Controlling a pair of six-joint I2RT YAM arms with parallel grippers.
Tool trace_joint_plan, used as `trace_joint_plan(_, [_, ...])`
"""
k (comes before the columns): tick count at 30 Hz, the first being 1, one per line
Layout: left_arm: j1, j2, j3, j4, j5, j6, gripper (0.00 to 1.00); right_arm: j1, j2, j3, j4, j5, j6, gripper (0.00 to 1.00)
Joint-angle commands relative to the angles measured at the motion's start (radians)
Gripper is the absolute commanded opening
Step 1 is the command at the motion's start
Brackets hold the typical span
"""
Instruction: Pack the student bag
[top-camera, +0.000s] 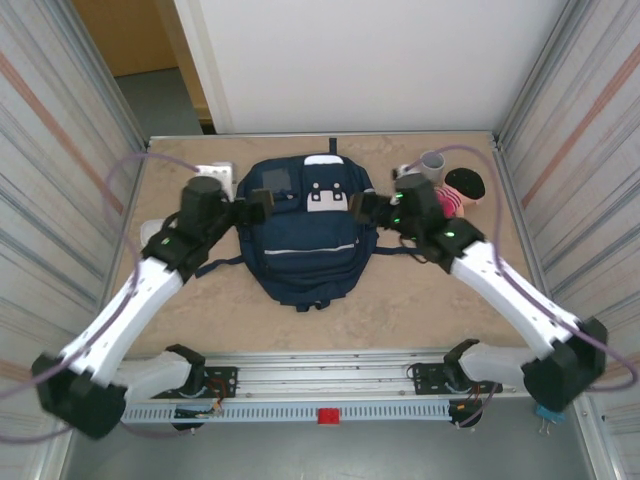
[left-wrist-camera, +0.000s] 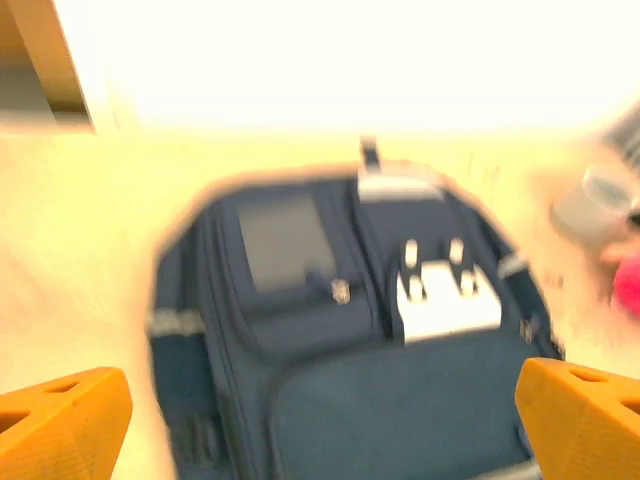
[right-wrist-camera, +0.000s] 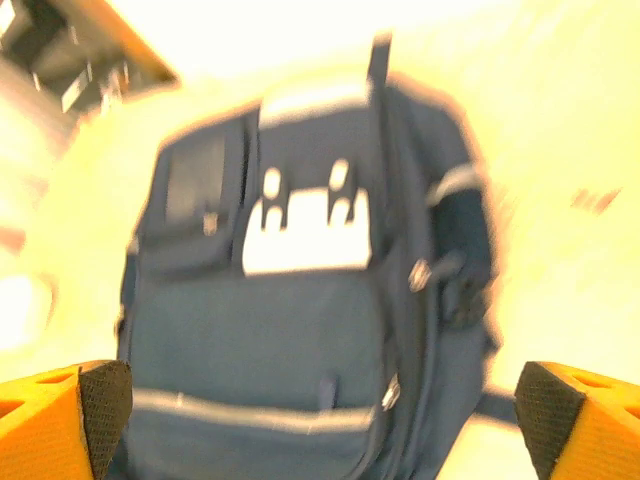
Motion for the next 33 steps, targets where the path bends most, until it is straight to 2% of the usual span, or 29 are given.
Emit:
trace_joint_plan(1, [0.0, -0.148, -0.134, 0.139, -0.162, 0.256, 0.99, -0.092, -0.089, -0.055, 0.017, 0.086, -0.201, 0.99])
trace_joint_plan(5, [0.004, -0.327, -0.412, 0.36, -0.255, 0.461, 0.99, -0.209, -0.198, -0.218, 0.183, 0.069, -0.405, 0.99])
trace_joint_plan(7, [0.006, -0.382, -0.541, 0.437, -0.28, 0.519, 0.99, -0.274, -0.216, -0.319, 0.261, 0.045, -0.467, 0.99])
trace_joint_plan(9, [0.016, -0.414, -0.661, 0.531, -0.292, 0.53, 0.99, -0.347, -0.218, -0.419, 0.344, -0.029, -0.497, 0.99])
trace_joint_plan(13, [0.054, -0.412, -0.864, 0.727, -0.244, 0.497, 0.99, -0.45, -0.204, -0.656, 0.61, -0.157, -0.521, 0.99])
trace_joint_plan(15, [0.137, -0.363, -0.926, 0.832, -0.169, 0.44, 0.99, -0.474, -0.169, -0.737, 0.732, -0.181, -0.534, 0.99])
trace_joint_plan(19, [0.365, -0.142, -0.95, 1.015, 0.066, 0.312, 0.99, -0.511, -0.012, -0.803, 0.92, -0.197, -0.526, 0.99])
trace_joint_plan(21, [0.399, 0.027, -0.934, 1.178, 0.12, 0.311, 0.99, -0.514, 0.067, -0.795, 1.004, -0.205, -0.531, 0.99])
trace_joint_plan(24, [0.401, 0.318, -0.832, 1.349, 0.192, 0.342, 0.99, -0.51, 0.214, -0.786, 1.202, -0.207, -0.579, 0.99])
trace_joint_plan(25, [0.398, 0.417, -0.786, 1.344, 0.201, 0.35, 0.99, -0.525, 0.285, -0.77, 1.245, -0.225, -0.574, 0.99])
trace_joint_plan(26, [0.395, 0.538, -0.755, 1.41, 0.176, 0.364, 0.99, -0.546, 0.338, -0.766, 1.29, -0.231, -0.547, 0.99])
trace_joint_plan(27, [0.4, 0.57, -0.702, 1.379, 0.14, 0.348, 0.99, -0.591, 0.388, -0.762, 1.316, -0.269, -0.504, 0.99])
trace_joint_plan(28, [0.433, 0.476, -0.624, 1.06, 0.176, 0.287, 0.99, -0.613, 0.448, -0.741, 1.385, -0.275, -0.471, 0.99])
trace_joint_plan(29, [0.466, 0.493, -0.601, 1.056, 0.172, 0.246, 0.99, -0.633, 0.414, -0.683, 1.203, -0.283, -0.457, 0.99])
trace_joint_plan(30, [0.462, 0.524, -0.623, 1.142, 0.196, 0.264, 0.99, -0.606, 0.403, -0.655, 1.133, -0.188, -0.461, 0.99])
trace_joint_plan(31, [0.453, 0.515, -0.628, 1.137, 0.185, 0.27, 0.99, -0.572, 0.421, -0.673, 1.204, -0.134, -0.476, 0.99])
trace_joint_plan(33, [0.442, 0.505, -0.62, 1.104, 0.158, 0.272, 0.99, -0.583, 0.41, -0.665, 1.163, -0.15, -0.468, 0.99])
